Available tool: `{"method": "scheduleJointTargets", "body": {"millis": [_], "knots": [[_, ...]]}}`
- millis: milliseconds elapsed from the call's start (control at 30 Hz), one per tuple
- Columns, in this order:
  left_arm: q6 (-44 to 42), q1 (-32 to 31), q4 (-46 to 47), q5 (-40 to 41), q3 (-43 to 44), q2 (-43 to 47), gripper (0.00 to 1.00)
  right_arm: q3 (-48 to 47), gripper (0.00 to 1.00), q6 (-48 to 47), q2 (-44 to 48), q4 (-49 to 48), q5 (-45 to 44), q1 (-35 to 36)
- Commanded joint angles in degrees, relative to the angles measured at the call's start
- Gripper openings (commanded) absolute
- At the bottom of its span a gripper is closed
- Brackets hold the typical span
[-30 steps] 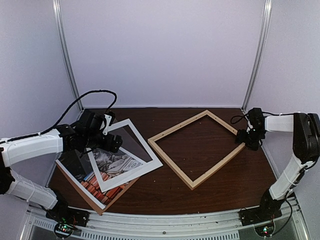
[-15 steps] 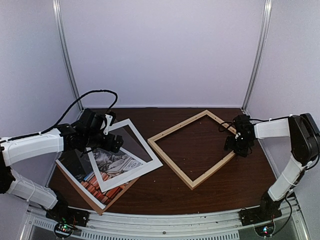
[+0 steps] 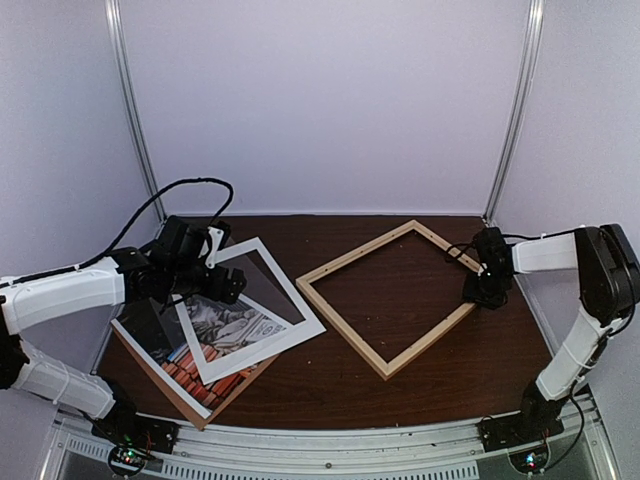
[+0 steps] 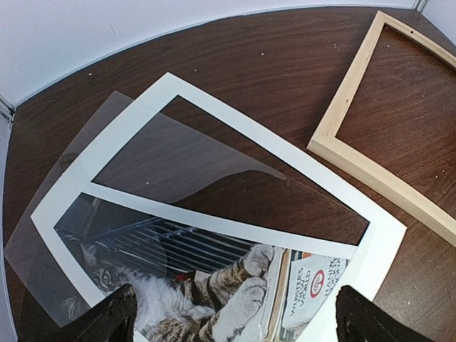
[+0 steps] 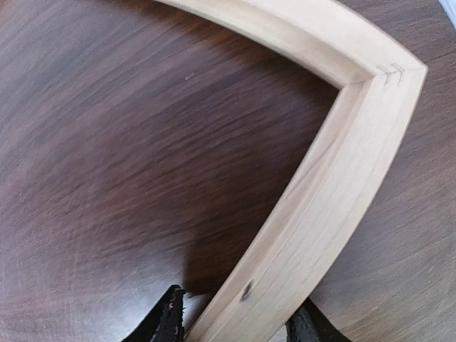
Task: Put the photo into the frame
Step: Rotate the frame body at the center of the board.
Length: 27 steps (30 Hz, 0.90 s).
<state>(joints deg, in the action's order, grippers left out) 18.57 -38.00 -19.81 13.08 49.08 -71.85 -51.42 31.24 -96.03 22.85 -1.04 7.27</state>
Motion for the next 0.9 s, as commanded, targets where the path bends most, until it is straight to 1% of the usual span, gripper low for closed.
{"method": "scheduleJointTargets", "body": {"millis": [0,133,233,400,500,700,867], "knots": [[0.2,-0.3,1.2,0.4,-0.1,1.6,0.98,-0.9,0.44,-4.2,-0.6,3.0,-0.4,-4.6],[0.3,-0.3,1.2,0.5,-0.3,1.6,0.98,-2.5,0.38,-7.7,-0.1,4.9,0.1,-8.7],[0.3,-0.3,1.4,0.7,-0.7,1.6,0.98,-3.9,0.35,-10.1,-0.9,6.2,0.7,-10.1],[0.1,-0.3,1.5,0.7,-0.9,1.6,0.98,-7.9,0.26,-17.2,-2.9,9.8,0.3,-13.0],[0.0,-0.3,1.5,0.8,-0.8,1.7,0.98,-9.7,0.21,-20.9,-3.8,10.4,0.9,-14.9],[0.1,-0.3,1.8,0.6,-0.6,1.1,0.98,-14.7,0.14,-26.8,-8.0,11.9,5.5,-16.2],[0.1,-0.3,1.8,0.7,-0.8,1.2,0.98,-18.4,0.10,-30.5,-10.7,11.6,13.2,-16.2]]}}
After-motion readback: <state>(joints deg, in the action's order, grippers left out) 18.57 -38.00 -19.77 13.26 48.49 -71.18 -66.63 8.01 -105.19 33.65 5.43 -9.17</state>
